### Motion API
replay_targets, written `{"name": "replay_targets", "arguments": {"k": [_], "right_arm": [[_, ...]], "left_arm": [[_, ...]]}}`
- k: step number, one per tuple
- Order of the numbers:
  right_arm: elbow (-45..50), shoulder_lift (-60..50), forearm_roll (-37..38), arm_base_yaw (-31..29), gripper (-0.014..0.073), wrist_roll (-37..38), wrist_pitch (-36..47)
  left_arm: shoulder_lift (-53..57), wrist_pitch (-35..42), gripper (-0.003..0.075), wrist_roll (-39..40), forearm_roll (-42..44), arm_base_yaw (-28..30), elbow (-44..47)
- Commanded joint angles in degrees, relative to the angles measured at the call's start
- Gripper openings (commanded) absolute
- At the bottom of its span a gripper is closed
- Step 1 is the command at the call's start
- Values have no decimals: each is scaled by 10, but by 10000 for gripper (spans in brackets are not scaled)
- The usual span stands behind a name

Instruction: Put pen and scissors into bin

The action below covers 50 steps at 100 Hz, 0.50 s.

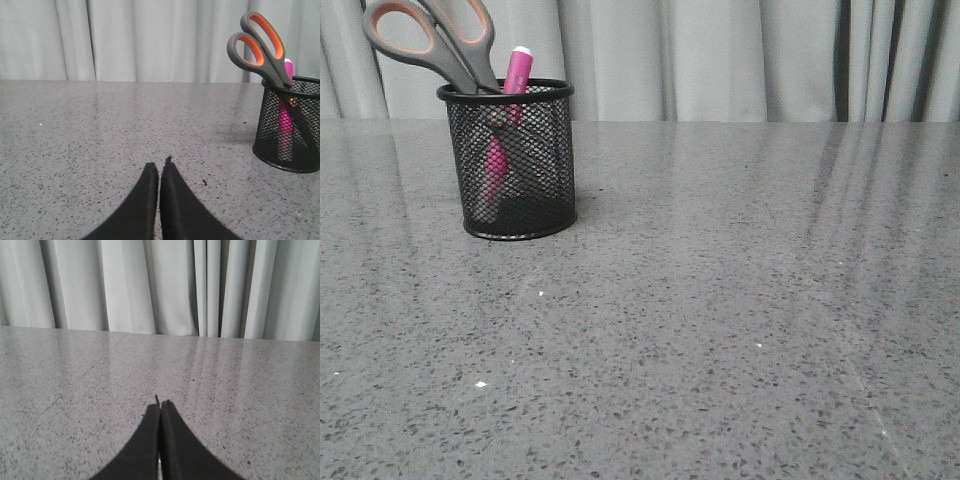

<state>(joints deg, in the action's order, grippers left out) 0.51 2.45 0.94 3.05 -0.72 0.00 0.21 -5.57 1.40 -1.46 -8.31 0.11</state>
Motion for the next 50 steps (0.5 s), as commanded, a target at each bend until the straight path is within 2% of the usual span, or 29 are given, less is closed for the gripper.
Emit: {"name": "replay_targets", "arguments": {"k": [1,18,37,50], "right_arm": [[11,-6,-2,-1,-68,-16,0],[11,-8,-1,-27,-68,-16,-15],[11,-10,-3,-96,-68,-16,-21],[11,-41,-3,-95,-68,-16,-28]], "left_arm": [[15,45,-22,7,-5,0,14],[15,45,-22,7,-5,0,14],[15,45,-22,7,-5,0,14],[15,45,-22,7,-5,0,14]]}}
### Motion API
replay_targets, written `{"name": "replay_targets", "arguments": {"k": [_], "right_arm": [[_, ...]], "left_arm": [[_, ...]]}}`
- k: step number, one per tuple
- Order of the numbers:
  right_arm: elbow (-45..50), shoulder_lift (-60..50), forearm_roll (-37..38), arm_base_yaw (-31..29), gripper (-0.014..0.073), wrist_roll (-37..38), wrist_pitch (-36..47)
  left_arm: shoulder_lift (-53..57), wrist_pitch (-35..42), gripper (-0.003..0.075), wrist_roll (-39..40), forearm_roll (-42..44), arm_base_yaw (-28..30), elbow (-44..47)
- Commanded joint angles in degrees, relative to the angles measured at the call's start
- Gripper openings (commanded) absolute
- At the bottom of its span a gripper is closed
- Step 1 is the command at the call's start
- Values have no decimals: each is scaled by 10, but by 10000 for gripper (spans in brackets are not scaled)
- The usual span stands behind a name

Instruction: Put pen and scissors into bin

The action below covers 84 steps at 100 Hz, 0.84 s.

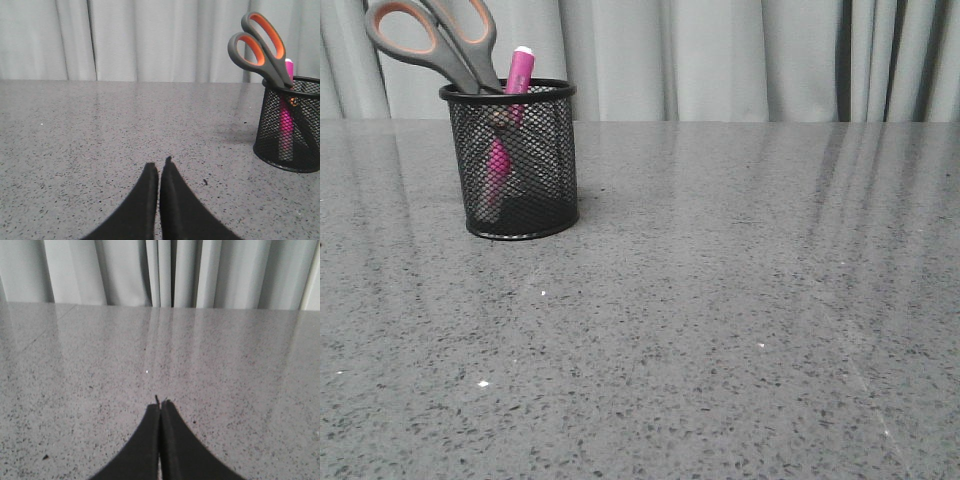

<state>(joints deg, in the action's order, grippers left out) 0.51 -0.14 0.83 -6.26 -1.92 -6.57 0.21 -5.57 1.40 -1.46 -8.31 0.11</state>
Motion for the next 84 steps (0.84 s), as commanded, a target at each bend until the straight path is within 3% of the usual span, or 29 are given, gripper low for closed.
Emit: {"name": "replay_targets", "arguments": {"k": [1,84], "right_arm": [[11,-15,-2,-1,-68,-4,38],[11,-15,0,2,-68,-4,9]], "left_arm": [[15,45,-21,7,-5,0,14],[15,45,-22,7,-5,0,14]]}}
